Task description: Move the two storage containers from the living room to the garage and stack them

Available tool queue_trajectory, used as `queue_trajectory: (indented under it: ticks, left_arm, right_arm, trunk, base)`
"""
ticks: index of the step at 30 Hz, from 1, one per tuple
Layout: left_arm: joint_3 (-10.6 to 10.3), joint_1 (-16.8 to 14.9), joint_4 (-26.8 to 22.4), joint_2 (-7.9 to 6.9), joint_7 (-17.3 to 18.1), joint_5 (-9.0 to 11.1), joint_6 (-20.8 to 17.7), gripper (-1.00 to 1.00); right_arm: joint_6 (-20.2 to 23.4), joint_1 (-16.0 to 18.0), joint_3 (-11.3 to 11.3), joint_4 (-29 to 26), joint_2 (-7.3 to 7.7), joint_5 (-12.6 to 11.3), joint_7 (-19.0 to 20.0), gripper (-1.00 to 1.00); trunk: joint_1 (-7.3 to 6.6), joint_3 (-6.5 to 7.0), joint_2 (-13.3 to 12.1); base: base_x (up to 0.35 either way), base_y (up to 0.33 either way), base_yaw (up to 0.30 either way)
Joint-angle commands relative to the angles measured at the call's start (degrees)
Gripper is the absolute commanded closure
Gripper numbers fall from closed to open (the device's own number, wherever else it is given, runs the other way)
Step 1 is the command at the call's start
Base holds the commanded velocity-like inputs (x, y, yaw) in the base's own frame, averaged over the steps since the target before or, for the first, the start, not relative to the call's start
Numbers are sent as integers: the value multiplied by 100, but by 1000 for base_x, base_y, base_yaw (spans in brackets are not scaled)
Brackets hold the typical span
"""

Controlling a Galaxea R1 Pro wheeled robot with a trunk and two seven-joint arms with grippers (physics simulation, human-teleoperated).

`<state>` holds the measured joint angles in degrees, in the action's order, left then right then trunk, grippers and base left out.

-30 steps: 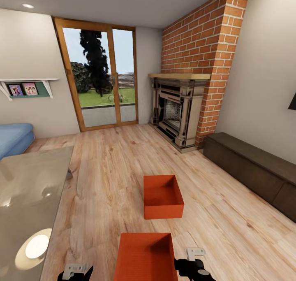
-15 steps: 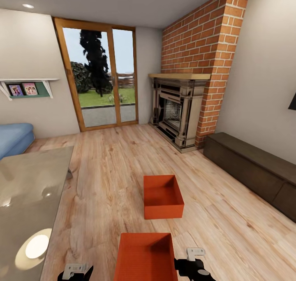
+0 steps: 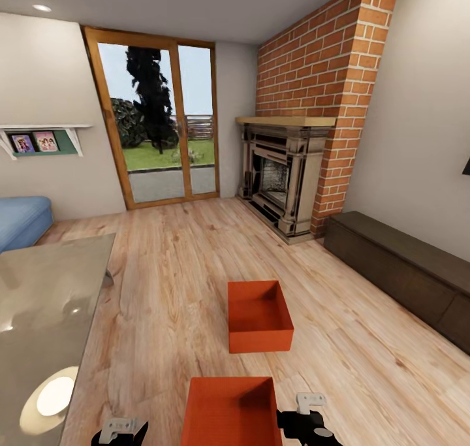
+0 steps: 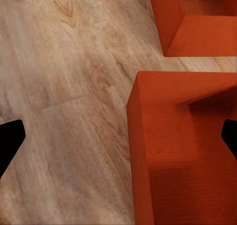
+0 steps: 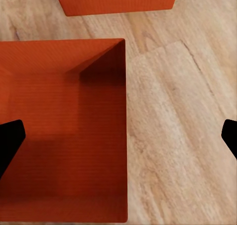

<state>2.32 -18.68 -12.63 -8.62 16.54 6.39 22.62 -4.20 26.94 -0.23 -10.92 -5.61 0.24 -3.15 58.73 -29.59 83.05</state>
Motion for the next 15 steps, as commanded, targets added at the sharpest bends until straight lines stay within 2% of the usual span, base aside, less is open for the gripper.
queue_trajectory:
  ticks: [1,15]
  left_arm:
    - [23,-4,7,0,60,55,-3,-100]
    - [28,-4,7,0,60,55,-3,-100]
  right_arm:
    - [-19,4,-2,5,-2,2,-19,-100]
    - [-19,4,2,5,-2,2,-19,-100]
  trunk:
    - [0,-6,3]
    - [0,-6,3]
  base:
    - [25,0,0]
    - [7,0,0]
